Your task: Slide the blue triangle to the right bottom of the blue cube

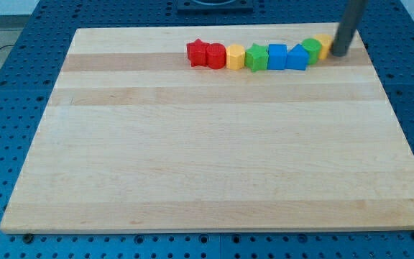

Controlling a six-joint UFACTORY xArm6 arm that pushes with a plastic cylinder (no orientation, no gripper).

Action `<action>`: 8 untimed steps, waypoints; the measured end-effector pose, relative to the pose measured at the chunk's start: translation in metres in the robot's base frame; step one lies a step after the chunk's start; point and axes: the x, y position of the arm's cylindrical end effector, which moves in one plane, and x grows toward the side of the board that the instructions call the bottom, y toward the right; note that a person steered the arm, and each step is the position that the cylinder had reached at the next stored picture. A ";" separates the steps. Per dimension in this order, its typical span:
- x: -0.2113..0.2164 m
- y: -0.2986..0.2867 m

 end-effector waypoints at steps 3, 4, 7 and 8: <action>0.030 -0.013; 0.048 -0.044; -0.005 -0.033; -0.002 -0.033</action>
